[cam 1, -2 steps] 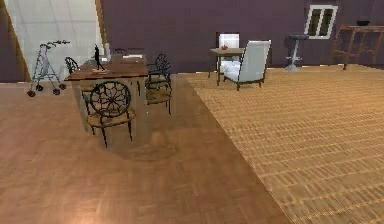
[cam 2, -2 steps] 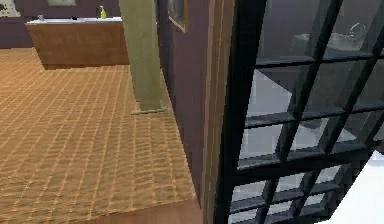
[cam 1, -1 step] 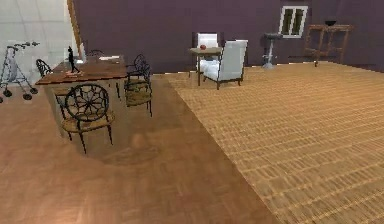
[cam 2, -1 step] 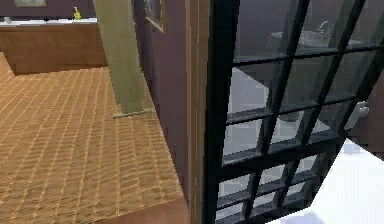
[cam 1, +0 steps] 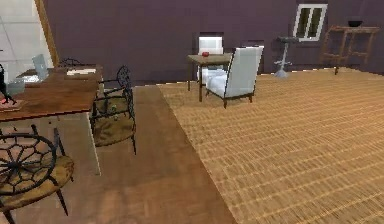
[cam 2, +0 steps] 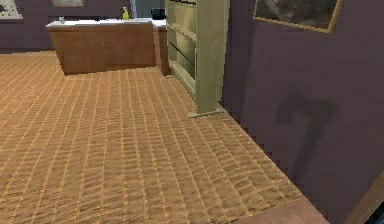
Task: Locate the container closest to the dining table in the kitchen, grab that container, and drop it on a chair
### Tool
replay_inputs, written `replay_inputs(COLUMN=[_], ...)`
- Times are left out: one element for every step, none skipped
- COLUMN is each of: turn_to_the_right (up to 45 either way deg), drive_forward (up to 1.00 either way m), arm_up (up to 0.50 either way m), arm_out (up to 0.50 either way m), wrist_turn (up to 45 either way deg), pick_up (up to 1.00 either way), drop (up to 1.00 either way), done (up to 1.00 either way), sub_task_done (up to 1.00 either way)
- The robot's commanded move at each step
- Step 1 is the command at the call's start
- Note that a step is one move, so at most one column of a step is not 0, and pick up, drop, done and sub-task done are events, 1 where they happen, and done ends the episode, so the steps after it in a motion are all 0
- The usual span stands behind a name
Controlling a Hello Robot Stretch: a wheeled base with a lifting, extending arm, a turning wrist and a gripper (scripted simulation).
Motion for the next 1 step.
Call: replay_inputs(turn_to_the_right=[3.0], drive_forward=[0.0], arm_up=[0.0], arm_out=[0.0], wrist_turn=[0.0], pick_up=[0.0], drop=[0.0], done=[0.0], sub_task_done=[0.0])
